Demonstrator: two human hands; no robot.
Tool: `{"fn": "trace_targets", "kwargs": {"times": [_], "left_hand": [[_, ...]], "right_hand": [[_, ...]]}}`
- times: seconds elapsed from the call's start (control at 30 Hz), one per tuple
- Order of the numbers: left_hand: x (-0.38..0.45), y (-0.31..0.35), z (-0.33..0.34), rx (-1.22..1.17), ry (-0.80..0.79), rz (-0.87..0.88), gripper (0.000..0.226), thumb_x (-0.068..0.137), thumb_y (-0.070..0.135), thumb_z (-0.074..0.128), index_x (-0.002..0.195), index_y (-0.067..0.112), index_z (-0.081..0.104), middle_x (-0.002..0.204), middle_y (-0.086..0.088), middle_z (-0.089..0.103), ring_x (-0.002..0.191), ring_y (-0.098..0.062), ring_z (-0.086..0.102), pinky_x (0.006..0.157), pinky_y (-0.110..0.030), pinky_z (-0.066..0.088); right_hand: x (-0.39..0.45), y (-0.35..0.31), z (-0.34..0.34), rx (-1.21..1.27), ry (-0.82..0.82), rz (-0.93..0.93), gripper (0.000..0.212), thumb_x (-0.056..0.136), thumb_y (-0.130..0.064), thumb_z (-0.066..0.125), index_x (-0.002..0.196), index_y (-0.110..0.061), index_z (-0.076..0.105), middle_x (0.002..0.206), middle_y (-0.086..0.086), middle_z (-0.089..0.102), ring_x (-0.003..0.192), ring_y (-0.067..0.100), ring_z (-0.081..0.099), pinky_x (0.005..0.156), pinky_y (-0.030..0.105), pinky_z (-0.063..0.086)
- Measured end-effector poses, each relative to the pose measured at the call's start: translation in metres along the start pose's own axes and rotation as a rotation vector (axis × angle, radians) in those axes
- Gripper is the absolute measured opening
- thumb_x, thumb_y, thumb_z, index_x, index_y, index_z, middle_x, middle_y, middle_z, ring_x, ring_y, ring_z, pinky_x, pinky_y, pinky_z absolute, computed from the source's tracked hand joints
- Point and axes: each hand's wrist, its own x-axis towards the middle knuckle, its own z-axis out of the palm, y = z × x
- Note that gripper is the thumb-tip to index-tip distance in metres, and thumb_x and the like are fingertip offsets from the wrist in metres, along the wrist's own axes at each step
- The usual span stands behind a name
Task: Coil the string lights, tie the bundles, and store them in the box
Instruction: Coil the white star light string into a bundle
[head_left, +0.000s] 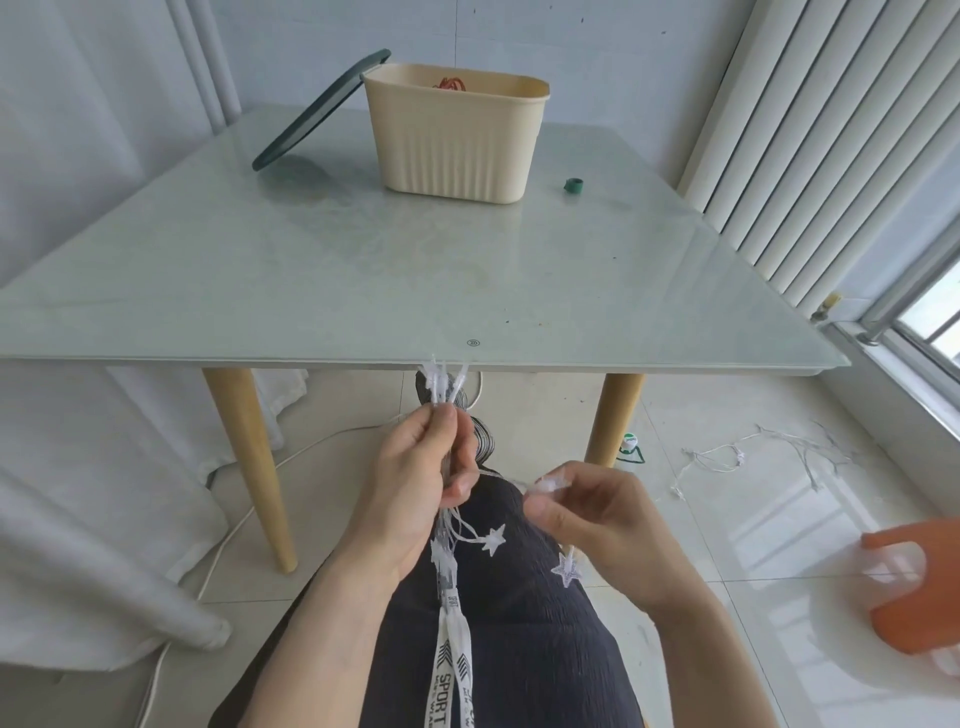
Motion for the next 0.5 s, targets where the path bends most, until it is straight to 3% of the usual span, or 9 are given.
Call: {"fn": "trace_targets", "kwargs": {"times": [0.13, 0.3, 0.4, 0.5], "left_hand": [[-0.004, -0.007, 0.007, 0.14, -0.051, -0.004, 0.031, 0.106, 0.019, 0.04, 0.085, 0.007, 0.058, 0.069, -0.002, 0.054, 0.049, -0.016, 0.041, 0.044, -0.02, 0.03], [-0.007, -0.011, 0.017, 0.238, -0.085, 0.078, 0.028, 0.106, 0.017, 0.041, 0.097, 0.003, 0.063, 0.069, -0.005, 0.063, 0.049, -0.023, 0.051, 0.047, -0.032, 0.035], [-0.007, -0.013, 0.02, 0.254, -0.051, 0.095, 0.027, 0.106, 0.016, 0.043, 0.094, 0.001, 0.063, 0.065, -0.007, 0.065, 0.05, -0.025, 0.054, 0.05, -0.035, 0.039], [-0.006, -0.016, 0.019, 0.307, -0.035, 0.108, 0.03, 0.105, 0.021, 0.047, 0.09, 0.002, 0.066, 0.059, -0.01, 0.063, 0.052, -0.025, 0.055, 0.052, -0.033, 0.042]], "right_hand": [[0.002, -0.015, 0.013, 0.096, 0.177, -0.075, 0.019, 0.083, -0.025, 0.075, 0.078, -0.008, 0.072, 0.06, -0.001, 0.061, 0.055, 0.014, 0.051, 0.057, 0.017, 0.042], [0.009, -0.024, 0.034, 0.097, 0.437, -0.059, 0.02, 0.089, -0.025, 0.073, 0.075, -0.011, 0.076, 0.054, -0.004, 0.06, 0.056, 0.012, 0.056, 0.058, 0.022, 0.048], [0.009, -0.028, 0.048, 0.043, 0.54, -0.081, 0.018, 0.084, -0.026, 0.078, 0.074, -0.013, 0.071, 0.06, -0.003, 0.067, 0.055, 0.019, 0.064, 0.057, 0.037, 0.055], [0.01, -0.024, 0.055, 0.089, 0.589, -0.069, 0.02, 0.084, -0.021, 0.08, 0.075, -0.011, 0.065, 0.06, -0.001, 0.065, 0.046, 0.025, 0.059, 0.048, 0.042, 0.054]]}}
